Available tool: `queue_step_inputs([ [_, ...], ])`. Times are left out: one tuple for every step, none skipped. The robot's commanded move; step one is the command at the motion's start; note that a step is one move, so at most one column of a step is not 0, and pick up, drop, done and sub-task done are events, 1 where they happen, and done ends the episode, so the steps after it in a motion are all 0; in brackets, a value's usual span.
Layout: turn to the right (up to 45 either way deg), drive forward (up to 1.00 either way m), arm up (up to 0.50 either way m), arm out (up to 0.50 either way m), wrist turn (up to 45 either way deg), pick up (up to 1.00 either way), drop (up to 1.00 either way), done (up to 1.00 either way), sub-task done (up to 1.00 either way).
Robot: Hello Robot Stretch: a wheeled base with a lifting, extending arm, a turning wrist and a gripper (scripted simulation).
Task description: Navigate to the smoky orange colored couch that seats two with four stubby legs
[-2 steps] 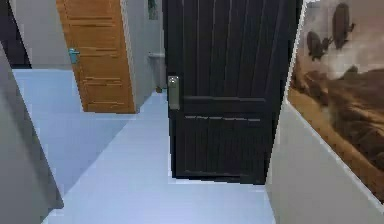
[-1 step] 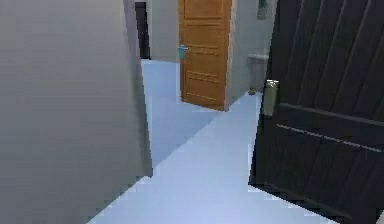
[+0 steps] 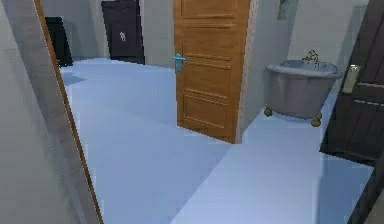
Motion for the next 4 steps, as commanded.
queue_step_inputs([
  [-6.0, 0.0, 0.0, 0.0, 0.0, 0.0, 0.0, 0.0, 0.0],
  [0.0, 0.25, 0.0, 0.0, 0.0, 0.0, 0.0, 0.0, 0.0],
  [45.0, 0.0, 0.0, 0.0, 0.0, 0.0, 0.0, 0.0, 0.0],
  [3.0, 0.0, 0.0, 0.0, 0.0, 0.0, 0.0, 0.0, 0.0],
])
